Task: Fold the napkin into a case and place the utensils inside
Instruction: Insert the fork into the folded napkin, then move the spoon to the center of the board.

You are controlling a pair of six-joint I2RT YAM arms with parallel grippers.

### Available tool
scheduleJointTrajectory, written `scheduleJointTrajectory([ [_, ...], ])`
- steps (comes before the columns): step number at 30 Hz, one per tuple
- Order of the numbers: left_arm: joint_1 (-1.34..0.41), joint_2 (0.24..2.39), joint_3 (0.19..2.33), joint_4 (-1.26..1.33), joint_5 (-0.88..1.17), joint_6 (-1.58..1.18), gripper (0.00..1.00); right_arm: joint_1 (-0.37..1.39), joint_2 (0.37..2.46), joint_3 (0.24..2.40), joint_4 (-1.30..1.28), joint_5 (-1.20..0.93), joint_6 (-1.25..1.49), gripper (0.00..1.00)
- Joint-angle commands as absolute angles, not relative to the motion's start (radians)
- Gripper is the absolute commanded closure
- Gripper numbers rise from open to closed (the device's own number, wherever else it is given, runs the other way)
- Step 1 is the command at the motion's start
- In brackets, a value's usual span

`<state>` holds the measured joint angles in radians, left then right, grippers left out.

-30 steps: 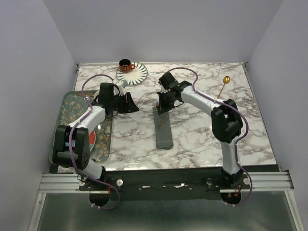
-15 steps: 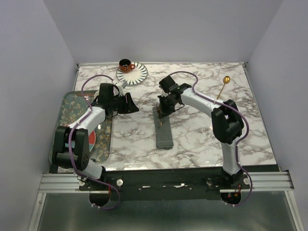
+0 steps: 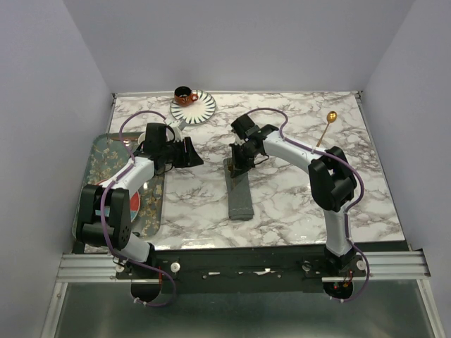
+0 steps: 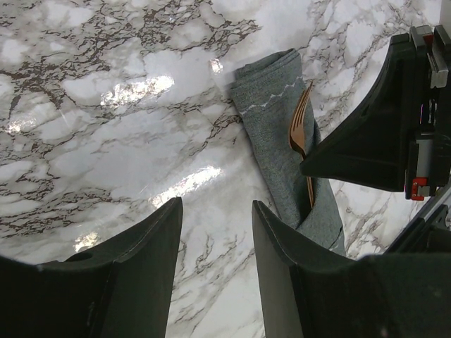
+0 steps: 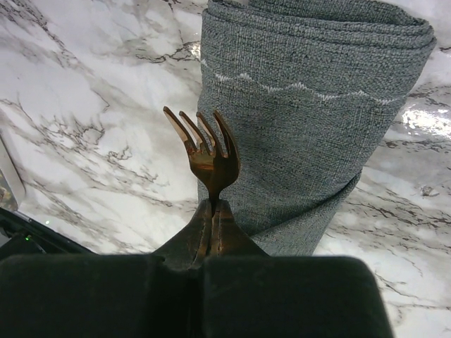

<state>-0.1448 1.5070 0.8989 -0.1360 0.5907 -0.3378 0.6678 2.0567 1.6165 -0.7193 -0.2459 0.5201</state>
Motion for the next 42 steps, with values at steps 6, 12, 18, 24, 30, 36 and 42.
scheduleJointTrajectory([
  [6,-0.138,1.483,0.882,-0.124,0.594,-0.324,0.46,0.677,2.069,1.591,-0.73,-0.284,0.555,0.99],
  [12,-0.138,1.483,0.874,-0.123,0.598,-0.322,0.46,0.678,2.089,1.588,-0.732,-0.281,0.56,0.91],
  [18,-0.138,1.485,0.874,-0.132,0.604,-0.316,0.46,0.678,2.085,1.597,-0.736,-0.265,0.566,0.74],
  [24,-0.138,1.493,0.9,-0.169,0.609,-0.292,0.46,0.675,2.048,1.657,-0.764,-0.207,0.54,0.6],
  [30,-0.138,1.477,0.917,-0.196,0.611,-0.261,0.46,0.568,1.916,1.703,-0.772,-0.166,0.439,0.49],
  [36,-0.138,1.479,0.937,-0.207,0.609,-0.241,0.46,0.231,1.874,1.683,-0.75,-0.071,0.301,0.38],
  [42,-0.137,1.5,0.969,-0.219,0.615,-0.236,0.46,-0.038,1.971,1.761,-0.747,-0.006,0.239,0.14],
])
